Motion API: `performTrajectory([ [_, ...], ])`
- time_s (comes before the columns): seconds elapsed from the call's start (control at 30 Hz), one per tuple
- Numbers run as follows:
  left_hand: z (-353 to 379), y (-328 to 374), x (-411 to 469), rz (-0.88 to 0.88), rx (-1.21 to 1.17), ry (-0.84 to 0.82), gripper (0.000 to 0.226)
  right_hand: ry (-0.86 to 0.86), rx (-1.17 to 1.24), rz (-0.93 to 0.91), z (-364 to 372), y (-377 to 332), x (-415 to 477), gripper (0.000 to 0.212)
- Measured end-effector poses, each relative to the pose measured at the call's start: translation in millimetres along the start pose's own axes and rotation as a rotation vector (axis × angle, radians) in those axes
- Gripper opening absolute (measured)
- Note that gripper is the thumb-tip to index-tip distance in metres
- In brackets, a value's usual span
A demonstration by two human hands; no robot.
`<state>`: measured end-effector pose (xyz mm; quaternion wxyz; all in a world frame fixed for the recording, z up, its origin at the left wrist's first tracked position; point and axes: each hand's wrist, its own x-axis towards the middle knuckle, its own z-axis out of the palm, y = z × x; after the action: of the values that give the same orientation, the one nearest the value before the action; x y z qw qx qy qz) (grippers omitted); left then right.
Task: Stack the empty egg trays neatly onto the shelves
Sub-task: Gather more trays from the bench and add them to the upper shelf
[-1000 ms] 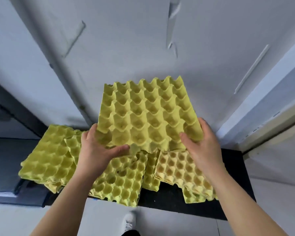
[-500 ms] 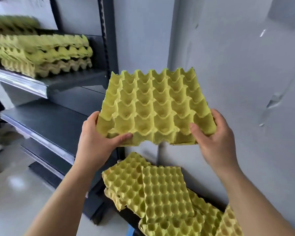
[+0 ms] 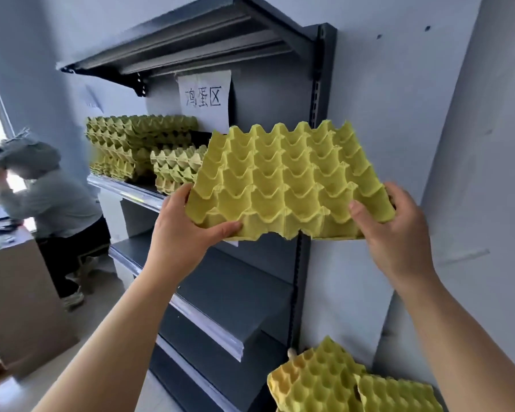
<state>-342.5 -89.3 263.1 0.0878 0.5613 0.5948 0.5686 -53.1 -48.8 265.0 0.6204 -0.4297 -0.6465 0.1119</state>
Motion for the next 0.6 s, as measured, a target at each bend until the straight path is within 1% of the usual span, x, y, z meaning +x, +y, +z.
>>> performTrajectory([
  [0.07,-11.5,-8.0,22.1,0.021,-0.002,0.020,0.123,-0.003,0.012,-0.033,22.2,-8.9,14.1,0.016],
  [0.23,-36.9,-33.1,91.5,0.041,-0.032,0.072,0.124,-0.035,0.042,-0.106,84.9,-25.4,58.4,0.016],
  [0.33,-41.8,-44.4,129.3,0.056,-0.065,0.083,0.117,-0.041,0.050,-0.153,119.4,-26.8,84.0,0.019],
  [0.5,-47.6,-69.9,183.0,0.068,-0.053,0.043,0.128,-0.046,0.028,-0.169,166.7,-28.0,119.4,0.024],
  [0.6,-51.0,-85.1,213.3,0.088,-0.063,0.038,0.127,-0.029,-0.021,-0.169,190.1,-28.2,133.1,0.029],
])
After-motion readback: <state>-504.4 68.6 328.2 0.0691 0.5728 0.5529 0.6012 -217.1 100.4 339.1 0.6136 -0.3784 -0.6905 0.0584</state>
